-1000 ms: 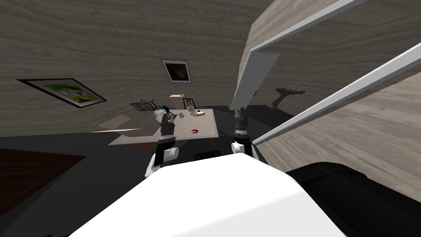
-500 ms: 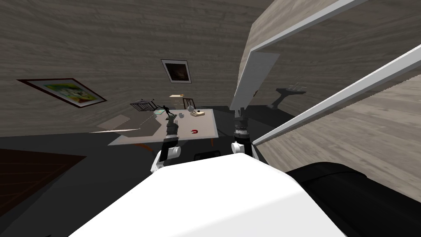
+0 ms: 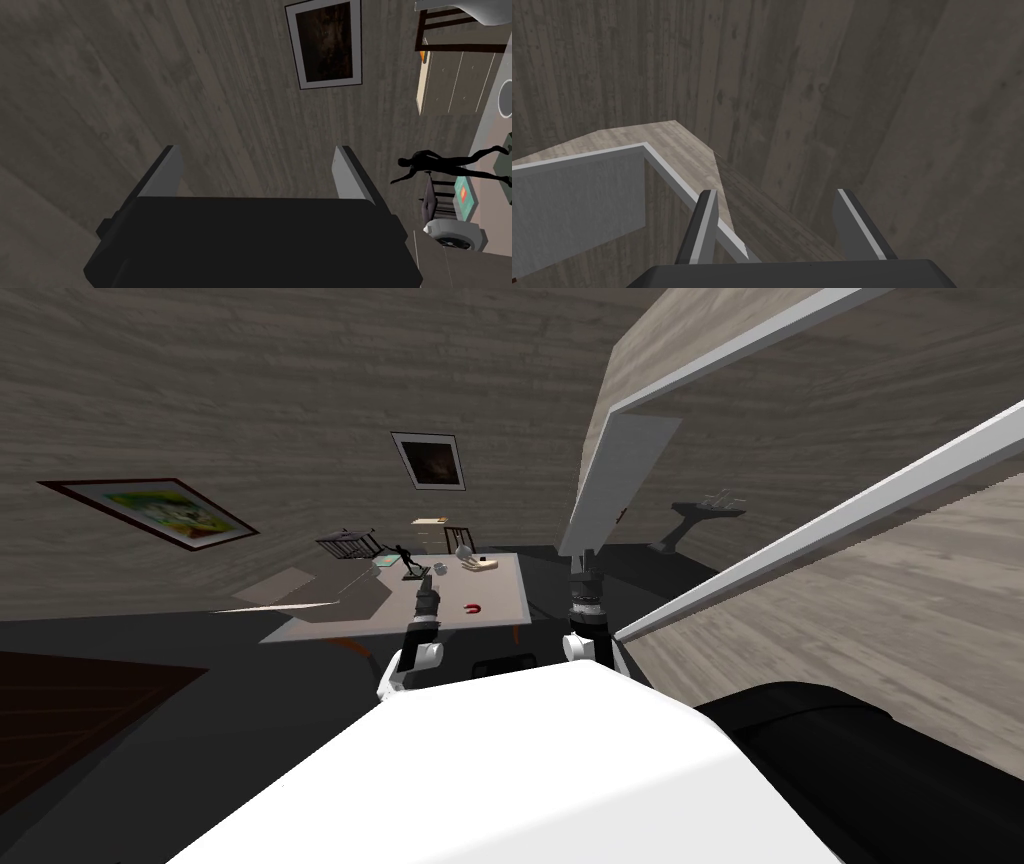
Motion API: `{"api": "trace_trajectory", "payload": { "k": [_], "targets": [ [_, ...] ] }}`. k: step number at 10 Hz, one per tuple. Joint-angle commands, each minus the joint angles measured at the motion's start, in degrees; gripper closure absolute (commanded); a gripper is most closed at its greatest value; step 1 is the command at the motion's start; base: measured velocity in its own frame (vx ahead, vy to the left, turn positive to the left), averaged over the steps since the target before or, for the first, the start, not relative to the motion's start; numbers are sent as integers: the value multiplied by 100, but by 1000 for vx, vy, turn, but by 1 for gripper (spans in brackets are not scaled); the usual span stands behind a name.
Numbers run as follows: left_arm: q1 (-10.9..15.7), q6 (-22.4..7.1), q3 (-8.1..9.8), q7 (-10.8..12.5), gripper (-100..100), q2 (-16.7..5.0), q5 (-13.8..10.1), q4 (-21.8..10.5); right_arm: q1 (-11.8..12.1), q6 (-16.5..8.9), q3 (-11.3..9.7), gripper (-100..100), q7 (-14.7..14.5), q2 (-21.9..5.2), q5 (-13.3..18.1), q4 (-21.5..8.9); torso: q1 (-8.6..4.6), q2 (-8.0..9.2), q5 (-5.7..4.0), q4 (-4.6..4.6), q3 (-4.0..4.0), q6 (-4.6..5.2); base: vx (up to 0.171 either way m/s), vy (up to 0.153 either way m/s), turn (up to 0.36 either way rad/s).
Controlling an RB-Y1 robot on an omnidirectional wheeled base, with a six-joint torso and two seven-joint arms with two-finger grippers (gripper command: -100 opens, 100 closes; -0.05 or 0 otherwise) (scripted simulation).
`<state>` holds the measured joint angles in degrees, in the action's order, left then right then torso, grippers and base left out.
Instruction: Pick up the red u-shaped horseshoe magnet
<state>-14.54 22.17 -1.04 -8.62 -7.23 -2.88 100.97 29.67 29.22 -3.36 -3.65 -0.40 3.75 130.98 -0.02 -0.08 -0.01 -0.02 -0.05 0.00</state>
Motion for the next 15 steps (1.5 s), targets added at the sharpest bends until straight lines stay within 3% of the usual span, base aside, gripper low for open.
{"api": "trace_trajectory", "payload": {
  "k": [1, 7, 9, 12, 15],
  "targets": [
    [163, -67, -1, 36, -100, -54, 3, -286, 0, 0, 0, 0, 0, 0, 0, 0, 0, 0, 0, 0, 0, 0, 19, -6, -4],
    [611, -171, -20, 105, -100, -116, 33, -1334, 0, 0, 0, 0, 0, 0, 0, 0, 1, 1, 0, 0, 0, -1, 19, -4, -3],
    [611, -171, -20, 105, -100, -116, 33, -1477, 0, 0, 0, 0, 0, 0, 0, 0, 1, 1, 0, 0, 1, -1, 13, -2, -1],
    [909, -245, -30, 154, -100, -126, 53, -2091, 0, 0, 0, 0, 0, 0, 0, 0, 1, 2, 0, 0, 1, 0, 14, -2, -5],
    [1058, -282, -34, 179, -100, -118, 62, -2492, 0, 0, 0, 0, 0, 0, 0, 0, 2, 0, 0, 0, 0, 0, 18, -1, -4]
  ]
}}
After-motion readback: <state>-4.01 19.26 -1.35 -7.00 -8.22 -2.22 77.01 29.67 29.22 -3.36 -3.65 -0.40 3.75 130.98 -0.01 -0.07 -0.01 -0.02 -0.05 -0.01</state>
